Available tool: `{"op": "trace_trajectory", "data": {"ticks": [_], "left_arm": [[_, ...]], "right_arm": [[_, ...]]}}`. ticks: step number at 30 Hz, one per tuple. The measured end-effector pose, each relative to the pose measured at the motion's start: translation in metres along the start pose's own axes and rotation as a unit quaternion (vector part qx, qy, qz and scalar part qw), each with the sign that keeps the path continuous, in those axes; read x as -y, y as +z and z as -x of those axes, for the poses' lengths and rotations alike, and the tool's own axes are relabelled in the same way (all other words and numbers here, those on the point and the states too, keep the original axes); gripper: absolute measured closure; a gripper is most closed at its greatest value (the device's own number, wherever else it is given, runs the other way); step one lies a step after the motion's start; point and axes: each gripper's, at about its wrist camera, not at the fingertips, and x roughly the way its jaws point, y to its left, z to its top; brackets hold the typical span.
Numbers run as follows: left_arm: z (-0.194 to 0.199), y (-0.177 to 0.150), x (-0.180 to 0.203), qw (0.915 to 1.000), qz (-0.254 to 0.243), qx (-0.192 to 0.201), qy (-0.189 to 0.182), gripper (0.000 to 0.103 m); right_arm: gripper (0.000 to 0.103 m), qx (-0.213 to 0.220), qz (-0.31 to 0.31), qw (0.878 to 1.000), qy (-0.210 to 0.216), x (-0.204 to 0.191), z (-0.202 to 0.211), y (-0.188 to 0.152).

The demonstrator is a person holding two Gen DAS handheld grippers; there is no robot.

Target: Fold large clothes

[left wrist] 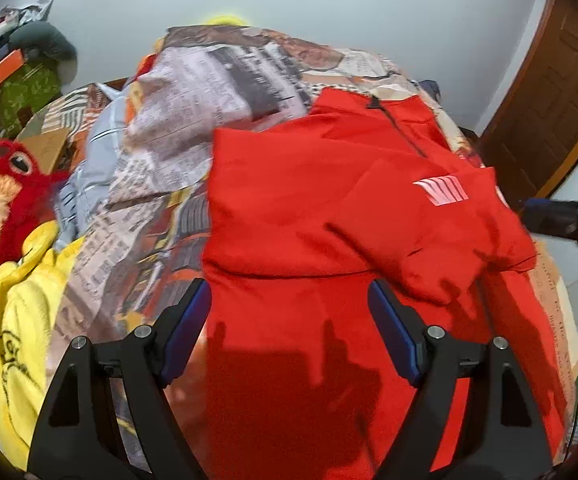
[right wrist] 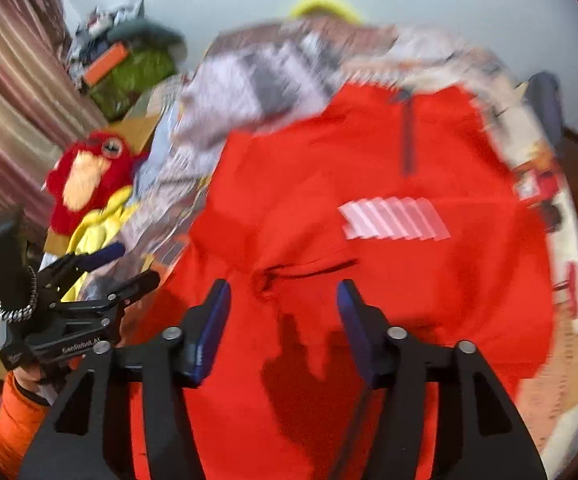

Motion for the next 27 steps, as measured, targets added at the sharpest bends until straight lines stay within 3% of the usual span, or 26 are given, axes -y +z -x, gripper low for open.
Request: {"op": "trace_trajectory", "data": {"ticks": [5,12,15,19,22,24,27], "left_arm": [[-0.012,0.017,0.041,0.9987,-0.051,-0.003,0.006,0.023],[-0.065,0.019,0.100,0.9851,-0.160,-0.039,0.051,0.023],[-0.090,0.018,0.108,0.9800,-0.179,-0.049,0.072,0.023],[-0.107,0.029,0.100,0.9856,-0.147,-0.042,0.072,0.024],[-0.111,0.043,0.085,0.9919,-0.105,-0.038,0.060,0.046],[-0.111,0.052,0.059,0.9977,-0.041,-0.048,0.028,0.048],[-0.106,0.052,0.018,0.9970,0.046,-0.057,-0.024,0.048]], "right_arm": [[0.046,0.032,-0.005,0.997,-0.075,0.044,0.026,-0.013],[0.046,0.006,-0.057,0.988,-0.142,0.116,0.009,-0.032],[0.046,-0.013,-0.079,0.984,-0.160,0.139,-0.005,-0.039],[0.046,-0.001,-0.083,0.980,-0.183,0.156,-0.017,-0.047],[0.046,0.002,-0.092,0.979,-0.184,0.164,-0.028,-0.050],[0.046,-0.011,-0.102,0.979,-0.175,0.170,-0.036,-0.053],[0.045,-0.023,-0.100,0.980,-0.173,0.174,-0.049,-0.059]]}}
